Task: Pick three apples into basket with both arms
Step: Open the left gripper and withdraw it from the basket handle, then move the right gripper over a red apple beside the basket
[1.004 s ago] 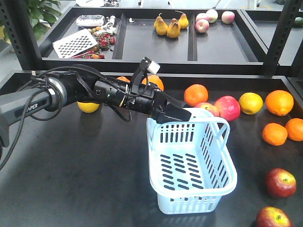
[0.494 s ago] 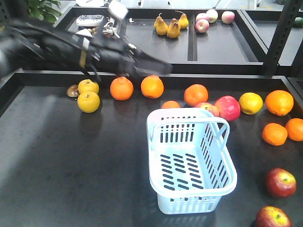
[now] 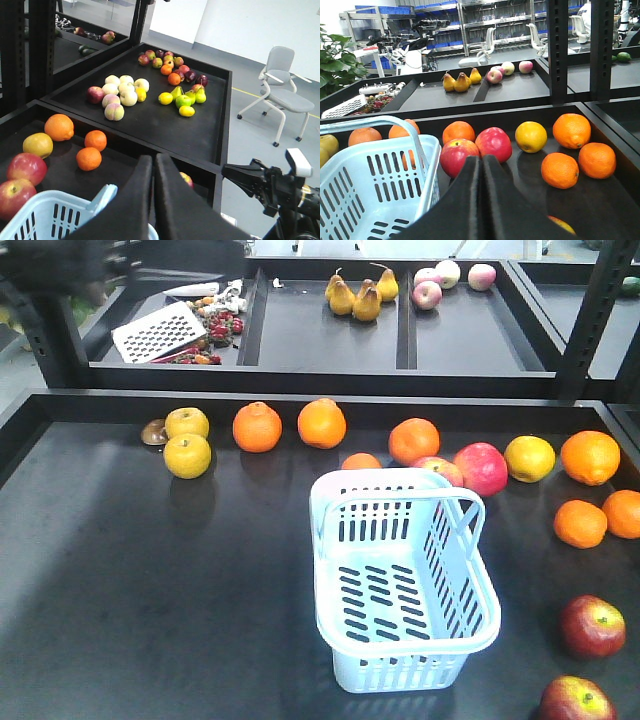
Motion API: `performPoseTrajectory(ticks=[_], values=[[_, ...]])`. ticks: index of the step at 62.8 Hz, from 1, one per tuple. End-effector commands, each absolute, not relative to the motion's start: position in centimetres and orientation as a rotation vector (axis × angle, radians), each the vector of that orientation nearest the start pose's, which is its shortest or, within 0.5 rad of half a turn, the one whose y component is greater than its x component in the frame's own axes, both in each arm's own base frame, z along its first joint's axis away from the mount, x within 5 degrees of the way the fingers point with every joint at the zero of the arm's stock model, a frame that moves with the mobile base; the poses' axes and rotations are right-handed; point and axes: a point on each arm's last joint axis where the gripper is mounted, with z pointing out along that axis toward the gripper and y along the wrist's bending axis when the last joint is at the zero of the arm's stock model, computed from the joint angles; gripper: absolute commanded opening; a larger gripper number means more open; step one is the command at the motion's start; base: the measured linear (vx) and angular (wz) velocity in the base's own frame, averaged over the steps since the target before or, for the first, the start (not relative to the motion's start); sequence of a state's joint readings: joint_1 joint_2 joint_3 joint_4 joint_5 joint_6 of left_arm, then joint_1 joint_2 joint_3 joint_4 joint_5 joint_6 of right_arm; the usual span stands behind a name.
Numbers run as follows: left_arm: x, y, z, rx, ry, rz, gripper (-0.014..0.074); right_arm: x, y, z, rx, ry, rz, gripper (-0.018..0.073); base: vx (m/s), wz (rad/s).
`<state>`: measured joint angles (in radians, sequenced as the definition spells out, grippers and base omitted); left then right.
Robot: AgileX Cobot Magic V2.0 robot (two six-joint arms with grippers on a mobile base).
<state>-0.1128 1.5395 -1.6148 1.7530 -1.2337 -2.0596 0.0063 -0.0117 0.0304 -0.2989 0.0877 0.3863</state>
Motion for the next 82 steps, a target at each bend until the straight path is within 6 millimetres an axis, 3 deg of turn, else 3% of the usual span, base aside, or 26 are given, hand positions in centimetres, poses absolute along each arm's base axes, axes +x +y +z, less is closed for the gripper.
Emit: performPoseTrajectory(ticks=[1, 13, 26, 45, 51, 56, 66, 82], values=[[24.7, -11.1, 46.1, 1.088, 1.576, -1.156, -0.0008, 5.6, 0.0, 19.9, 0.058, 1.512, 0.057, -0.0004, 0.0, 0.0], [19.0, -10.3, 42.3, 1.1, 1.605, -1.159, -0.0008, 5.6, 0.0, 19.9, 0.058, 1.512, 0.057, -0.0004, 0.0, 0.0], [13.1, -9.6, 36.4, 1.049, 1.644, -1.089, -0.0008, 5.6, 0.0, 19.9, 0.058, 1.512, 0.057, -0.0004, 0.0, 0.0], [8.7, -7.3, 25.2, 0.706, 1.831, -0.767, -0.0008, 5.6, 0.0, 19.9, 0.058, 1.512, 0.057, -0.0004, 0.0, 0.0], [7.6, -6.7, 22.7, 0.638, 1.864, -0.723, -0.0008, 5.6, 0.0, 19.9, 0.058, 1.512, 0.057, -0.0004, 0.0, 0.0], [7.2, -6.4, 21.9, 0.557, 1.847, -0.705, -0.0008, 5.6, 0.0, 19.9, 0.058, 1.512, 0.057, -0.0004, 0.0, 0.0], [7.5, -5.4, 22.3, 0.46, 1.799, -0.565, -0.0008, 5.6, 0.0, 19.9, 0.058, 1.512, 0.057, -0.0004, 0.0, 0.0], [8.0, -4.8, 22.3, 0.399, 1.801, -0.494, -0.0008, 5.6, 0.0, 19.9, 0.058, 1.512, 0.057, -0.0004, 0.0, 0.0]])
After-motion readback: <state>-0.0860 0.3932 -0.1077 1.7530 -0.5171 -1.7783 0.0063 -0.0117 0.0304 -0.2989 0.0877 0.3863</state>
